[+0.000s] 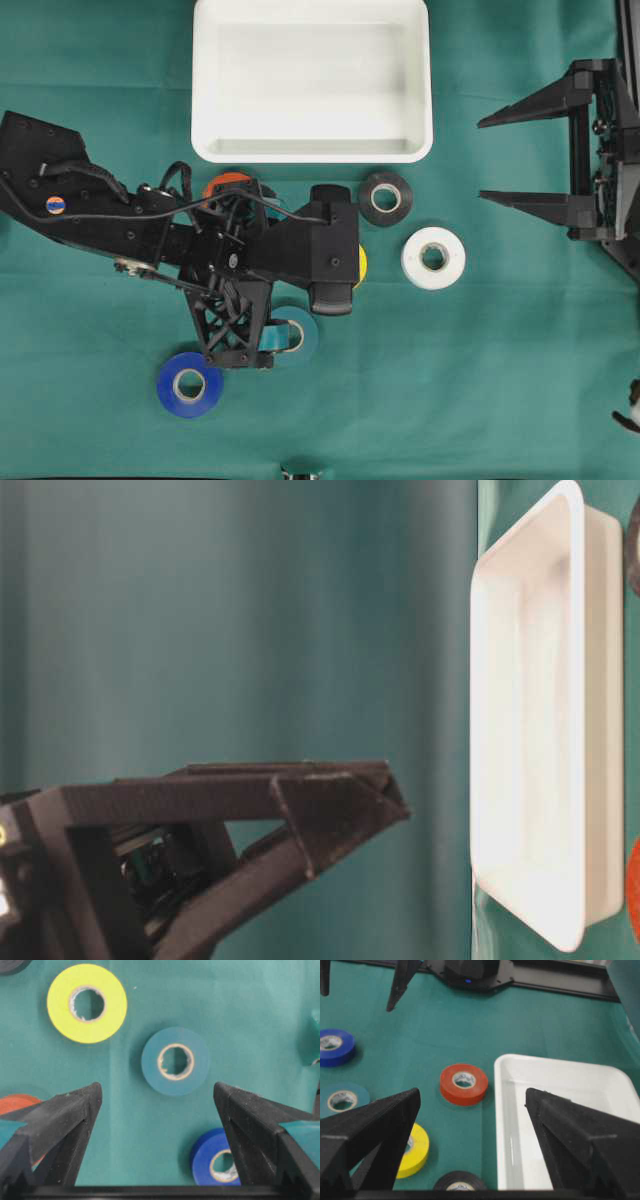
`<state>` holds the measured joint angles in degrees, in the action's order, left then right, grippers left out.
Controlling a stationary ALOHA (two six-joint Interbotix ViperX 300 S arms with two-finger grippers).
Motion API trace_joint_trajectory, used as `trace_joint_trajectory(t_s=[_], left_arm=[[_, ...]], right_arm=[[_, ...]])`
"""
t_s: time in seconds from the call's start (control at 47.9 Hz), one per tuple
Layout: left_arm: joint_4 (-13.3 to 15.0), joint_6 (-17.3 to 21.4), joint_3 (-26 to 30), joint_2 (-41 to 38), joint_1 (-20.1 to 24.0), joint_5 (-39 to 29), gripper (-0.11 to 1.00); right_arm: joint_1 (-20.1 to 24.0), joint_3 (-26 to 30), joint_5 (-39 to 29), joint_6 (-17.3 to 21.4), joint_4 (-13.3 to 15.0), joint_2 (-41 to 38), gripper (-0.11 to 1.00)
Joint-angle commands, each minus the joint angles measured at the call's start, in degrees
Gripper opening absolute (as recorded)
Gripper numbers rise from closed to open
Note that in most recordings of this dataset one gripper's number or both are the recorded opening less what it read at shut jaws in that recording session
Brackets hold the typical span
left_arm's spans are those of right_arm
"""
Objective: Pick up the tape from a random location and place it into the white case.
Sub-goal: 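Move the open left gripper over the teal tape roll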
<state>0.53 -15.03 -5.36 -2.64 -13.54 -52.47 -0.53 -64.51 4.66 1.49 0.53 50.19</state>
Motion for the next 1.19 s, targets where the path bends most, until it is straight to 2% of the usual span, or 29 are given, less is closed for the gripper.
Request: trace_joint_trajectory(t_s=[0.0,0.794,1.17], left_arm=[[-0.3,0.1,1.2,0.7,-0.3,0.2,0.99],[-0.3,-0.1,0.9,-1.1,-0.6,0.4,0.99],[-0.4,-0.1,-1.2,-6.1,-1.8,2.7,0.99]], right_arm=[[0.1,1.5,0.2,-0.1,0.0,-0.3,0.92],[0.1,1.5,-0.8,-0.1,0.1,-0.4,0.92],[0.1,1.5,-0.7,0.0,0.0,-0.4,0.92]])
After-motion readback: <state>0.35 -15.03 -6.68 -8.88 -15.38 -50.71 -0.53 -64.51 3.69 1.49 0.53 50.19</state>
